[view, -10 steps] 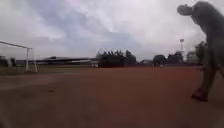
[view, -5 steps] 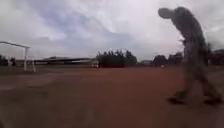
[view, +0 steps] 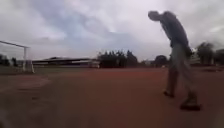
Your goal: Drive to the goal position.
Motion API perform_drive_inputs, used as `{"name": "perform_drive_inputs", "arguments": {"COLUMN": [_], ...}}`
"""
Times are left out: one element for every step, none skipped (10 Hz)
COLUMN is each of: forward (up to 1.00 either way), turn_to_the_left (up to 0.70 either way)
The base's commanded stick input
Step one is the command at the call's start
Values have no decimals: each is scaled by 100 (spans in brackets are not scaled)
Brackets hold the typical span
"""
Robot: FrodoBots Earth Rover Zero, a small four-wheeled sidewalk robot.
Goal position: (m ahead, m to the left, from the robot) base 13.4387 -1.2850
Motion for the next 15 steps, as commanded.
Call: {"name": "perform_drive_inputs", "arguments": {"forward": [70, 70, 70, 70, 70, 70, 70, 70, 70, 70, 70, 70, 70, 70, 70], "turn_to_the_left": [0, 0, 0, 0, 0, 0, 0, 0, 0, 0, -12, -33, -15, -4, 0]}}
